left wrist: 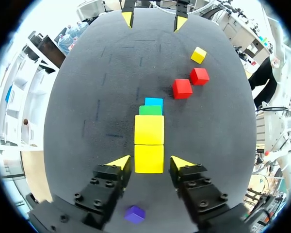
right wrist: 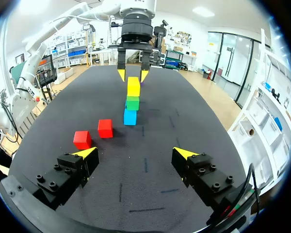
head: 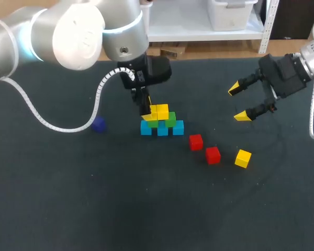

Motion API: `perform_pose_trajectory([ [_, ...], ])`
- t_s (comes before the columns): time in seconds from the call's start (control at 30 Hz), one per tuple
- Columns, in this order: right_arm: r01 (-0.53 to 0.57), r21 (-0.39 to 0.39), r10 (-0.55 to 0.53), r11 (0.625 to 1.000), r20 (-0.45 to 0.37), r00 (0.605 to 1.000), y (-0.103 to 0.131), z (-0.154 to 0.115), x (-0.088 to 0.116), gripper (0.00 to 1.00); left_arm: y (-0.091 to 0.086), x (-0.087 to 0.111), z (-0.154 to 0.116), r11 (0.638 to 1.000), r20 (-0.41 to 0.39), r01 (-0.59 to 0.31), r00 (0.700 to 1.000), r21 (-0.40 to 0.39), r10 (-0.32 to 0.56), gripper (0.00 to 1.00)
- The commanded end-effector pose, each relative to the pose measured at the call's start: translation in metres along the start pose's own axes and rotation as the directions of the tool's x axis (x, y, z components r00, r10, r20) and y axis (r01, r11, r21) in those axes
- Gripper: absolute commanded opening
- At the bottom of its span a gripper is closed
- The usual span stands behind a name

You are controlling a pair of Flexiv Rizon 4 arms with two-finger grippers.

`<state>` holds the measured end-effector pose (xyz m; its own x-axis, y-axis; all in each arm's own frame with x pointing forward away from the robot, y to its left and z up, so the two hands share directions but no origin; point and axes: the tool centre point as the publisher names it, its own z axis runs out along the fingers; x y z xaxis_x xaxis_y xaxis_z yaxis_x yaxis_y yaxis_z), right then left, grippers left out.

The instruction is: Place the blue cubes, place green cubes on the blue cubes, place the yellow cubes on the green cubes, then place the red cubes on the yellow cubes, and place purple cube on the red cubes.

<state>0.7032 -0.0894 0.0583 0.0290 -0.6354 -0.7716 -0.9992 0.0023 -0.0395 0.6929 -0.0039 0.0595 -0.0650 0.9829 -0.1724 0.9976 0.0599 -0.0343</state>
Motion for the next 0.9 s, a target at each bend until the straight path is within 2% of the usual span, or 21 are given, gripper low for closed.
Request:
perform_pose_trajectory([
  [0.03,0.001,0.001,-0.001,1.000,0.002,1.000,0.000,0.000,0.000,1.00,0.002,0.000,-0.001,1.000,-0.002,0.001,1.000,0.005,-0.001,0.65],
  [0.2,0.001,0.001,-0.001,1.000,0.002,1.000,0.000,0.000,0.000,1.00,0.001,0.003,-0.007,1.000,-0.005,0.006,1.000,-0.004,-0.006,0.76],
  [0.37,0.001,0.001,-0.001,1.000,0.002,1.000,0.000,0.000,0.000,1.00,-0.002,0.012,-0.020,1.000,-0.014,0.010,1.000,-0.026,-0.010,0.98],
  [0.4,0.001,0.001,-0.001,1.000,0.002,1.000,0.000,0.000,0.000,1.00,-0.004,0.015,-0.024,0.999,-0.012,0.013,1.000,-0.031,-0.014,1.00],
  [0.5,0.001,0.001,-0.001,1.000,0.002,1.000,0.000,0.000,0.000,1.00,-0.010,0.023,-0.036,0.999,-0.009,0.002,1.000,-0.042,-0.002,1.00],
  [0.6,0.001,0.001,-0.001,1.000,0.002,1.000,0.000,0.000,0.000,1.00,-0.017,0.032,-0.050,0.998,0.000,-0.046,0.999,-0.052,0.047,1.00],
  [0.7,0.001,0.001,-0.001,1.000,0.002,1.000,0.000,0.000,0.000,1.00,-0.022,0.040,-0.062,0.990,0.009,-0.128,0.992,-0.052,0.129,1.00],
  [0.9,0.001,0.001,-0.001,1.000,0.002,1.000,0.000,0.000,0.000,1.00,-0.030,0.065,-0.083,0.957,0.046,-0.284,0.957,-0.053,0.287,1.00],
])
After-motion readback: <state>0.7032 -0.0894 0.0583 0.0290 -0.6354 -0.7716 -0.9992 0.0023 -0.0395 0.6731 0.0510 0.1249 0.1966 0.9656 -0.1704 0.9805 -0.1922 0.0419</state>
